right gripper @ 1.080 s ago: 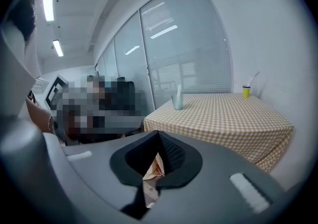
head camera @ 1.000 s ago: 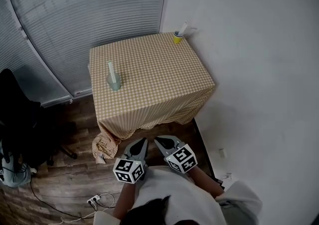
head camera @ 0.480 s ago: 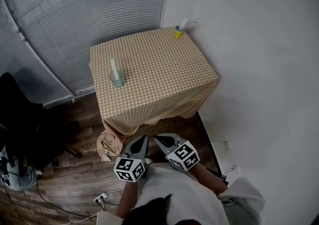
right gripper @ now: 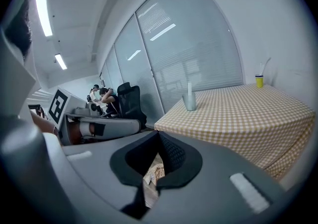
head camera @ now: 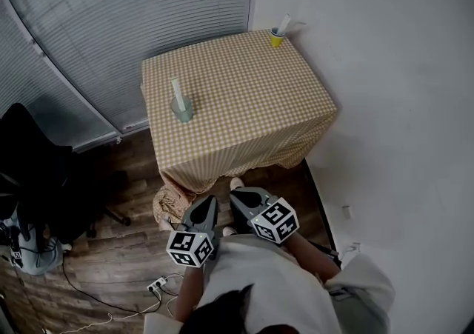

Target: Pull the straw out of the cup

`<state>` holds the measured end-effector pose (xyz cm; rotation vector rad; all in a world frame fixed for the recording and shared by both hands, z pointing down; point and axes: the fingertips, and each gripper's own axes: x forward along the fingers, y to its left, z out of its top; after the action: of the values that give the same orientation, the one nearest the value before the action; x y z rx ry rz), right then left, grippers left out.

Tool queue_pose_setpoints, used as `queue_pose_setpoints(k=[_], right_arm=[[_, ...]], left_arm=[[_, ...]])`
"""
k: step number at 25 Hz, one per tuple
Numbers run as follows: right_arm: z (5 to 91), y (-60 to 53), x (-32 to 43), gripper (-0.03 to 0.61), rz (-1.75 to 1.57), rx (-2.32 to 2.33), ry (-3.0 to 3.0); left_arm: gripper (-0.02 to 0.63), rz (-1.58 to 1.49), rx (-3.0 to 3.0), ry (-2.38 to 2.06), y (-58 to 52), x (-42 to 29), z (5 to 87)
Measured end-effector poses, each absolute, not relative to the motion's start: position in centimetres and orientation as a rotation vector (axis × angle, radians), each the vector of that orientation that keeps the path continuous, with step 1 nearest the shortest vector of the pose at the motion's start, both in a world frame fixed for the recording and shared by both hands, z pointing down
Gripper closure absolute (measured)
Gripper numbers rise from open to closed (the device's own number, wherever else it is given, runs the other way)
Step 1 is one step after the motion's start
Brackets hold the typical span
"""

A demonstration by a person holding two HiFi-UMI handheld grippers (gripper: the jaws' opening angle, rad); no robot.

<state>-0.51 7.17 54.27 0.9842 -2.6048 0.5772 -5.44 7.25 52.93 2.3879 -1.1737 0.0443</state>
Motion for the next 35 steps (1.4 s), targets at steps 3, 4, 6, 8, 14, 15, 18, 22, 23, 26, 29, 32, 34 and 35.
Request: queue_pose_setpoints(k=[3,4,6,8,14,15,18,22,23,26,29,32,34,35], right_arm=[[54.4,5.7,-0.6,0.572,0.577,0.972,-2.618],[54.5,5.3,-0.7,0.572,0.572,0.96,-2.618],[54.7,4.5,-1.1,0.572,0.56,0.927,-2.612],[54.6,3.2,-1.4,0.572,0.54,0.905,-2.613],[54.2,-1.8,-1.7,0.572,0.571,0.861,-2.634],[54.1,-2.9,-1.8,0.572,0.572,0.854,-2.635],[53.9,-6.0,-2.2,0.572,0.565,0.842,-2.636],[53.3,-9.2,-2.4,0.572,0.613,0.818,-2.662],[53.1,-10.0,-2.4,0.572,0.623,0.81,-2.669],[53.1,-12.3,-2.5,0.572,0.636,0.781,-2.672],[53.0,-14.4,-2.8,0.572,0.66,0.741,-2.68],[53.3,-16.6,-3.0,0.572,0.661,0.74,-2.648],[53.6,-17.8,-3.0,0.571,0.646,0.752,-2.618],[53.7,-18.4,-3.0,0.571,0.647,0.751,-2.615]], left_arm=[[0.6,0.031,2.365,-1.227,6.1,-6.3,53.0],[0.6,0.027,2.357,-1.24,5.7,-6.6,53.0],[0.6,0.023,2.343,-1.256,4.8,-6.9,53.0],[0.6,0.021,2.329,-1.269,3.6,-7.1,53.2],[0.6,0.029,2.288,-1.307,-0.7,-7.4,53.5],[0.6,0.025,2.281,-1.309,-1.7,-7.5,53.4],[0.6,0.014,2.252,-1.319,-4.5,-7.9,53.2],[0.6,0.024,2.236,-1.344,-7.5,-7.8,52.9],[0.6,0.023,2.23,-1.354,-8.1,-7.7,52.8],[0.6,0.012,2.196,-1.394,-9.6,-7.7,52.7],[0.6,0.02,2.173,-1.433,-11.0,-7.8,52.5],[0.6,0.022,2.148,-1.472,-12.3,-8.2,52.4],[0.6,0.017,2.121,-1.5,-13.1,-8.7,52.5],[0.6,0.013,2.107,-1.515,-13.4,-8.8,52.5]])
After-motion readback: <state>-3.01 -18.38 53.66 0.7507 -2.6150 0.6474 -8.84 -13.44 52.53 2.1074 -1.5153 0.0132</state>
